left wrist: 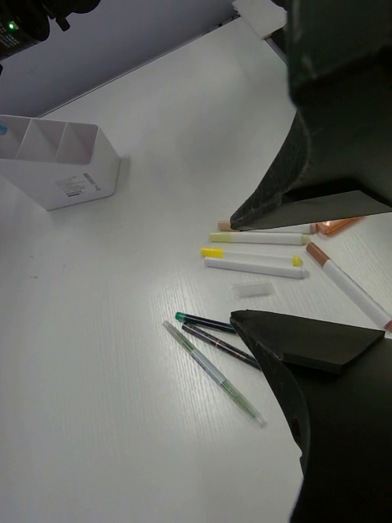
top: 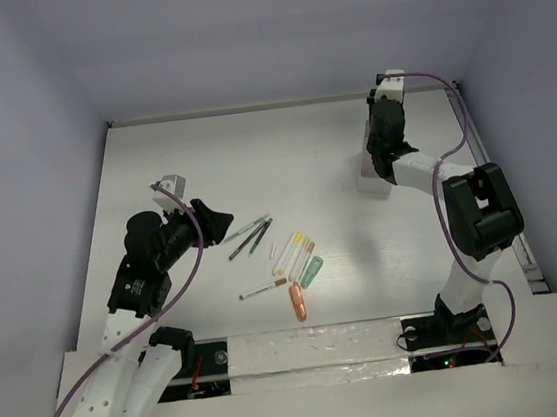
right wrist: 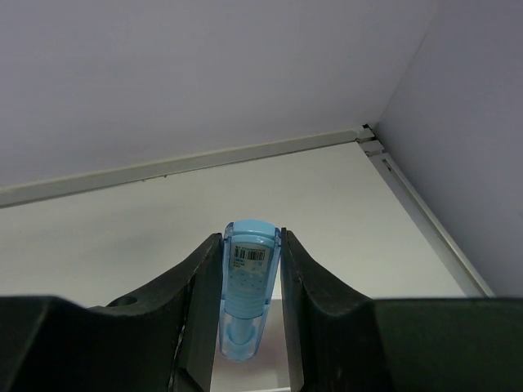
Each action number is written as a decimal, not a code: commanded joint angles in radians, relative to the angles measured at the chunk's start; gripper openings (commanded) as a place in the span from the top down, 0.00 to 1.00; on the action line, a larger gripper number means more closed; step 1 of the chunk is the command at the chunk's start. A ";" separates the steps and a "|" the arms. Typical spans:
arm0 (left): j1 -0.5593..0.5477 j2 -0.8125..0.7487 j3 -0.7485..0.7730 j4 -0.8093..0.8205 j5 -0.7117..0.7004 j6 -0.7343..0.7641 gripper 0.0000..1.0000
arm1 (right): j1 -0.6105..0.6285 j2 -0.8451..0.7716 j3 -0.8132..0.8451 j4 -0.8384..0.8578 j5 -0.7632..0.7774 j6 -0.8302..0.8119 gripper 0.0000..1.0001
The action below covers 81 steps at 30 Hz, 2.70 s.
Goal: Sort the stationery into containers
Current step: Place the stationery in the storage box, then pick up the stationery from the center of the board.
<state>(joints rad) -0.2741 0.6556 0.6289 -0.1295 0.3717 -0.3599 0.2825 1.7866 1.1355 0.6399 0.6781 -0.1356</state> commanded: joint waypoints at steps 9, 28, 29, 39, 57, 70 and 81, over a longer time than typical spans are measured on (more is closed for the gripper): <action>-0.005 0.001 0.003 0.051 0.006 0.007 0.59 | -0.002 -0.004 -0.008 0.084 0.000 0.054 0.66; -0.005 0.001 0.005 0.057 0.004 0.006 0.65 | 0.062 -0.217 0.017 -0.429 -0.257 0.324 1.00; -0.005 0.002 0.005 0.057 0.004 0.004 0.69 | 0.082 -0.234 0.014 -0.486 -0.372 0.359 1.00; -0.005 0.021 0.011 0.031 -0.033 -0.001 1.00 | 0.492 -0.414 -0.233 -0.807 -0.624 0.545 0.95; -0.036 0.105 0.035 -0.039 -0.151 0.022 0.78 | 0.966 -0.284 -0.209 -1.013 -0.480 0.800 0.44; -0.073 0.111 0.031 -0.033 -0.155 0.013 0.75 | 1.012 -0.096 -0.115 -1.065 -0.374 0.818 0.47; -0.073 0.093 0.031 -0.027 -0.145 0.018 0.74 | 1.052 -0.223 -0.086 -1.214 -0.327 0.861 0.83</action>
<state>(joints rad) -0.3431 0.7685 0.6327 -0.1844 0.2199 -0.3466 1.3121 1.6752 1.0042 -0.5014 0.3077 0.6991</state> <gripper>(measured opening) 0.255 0.353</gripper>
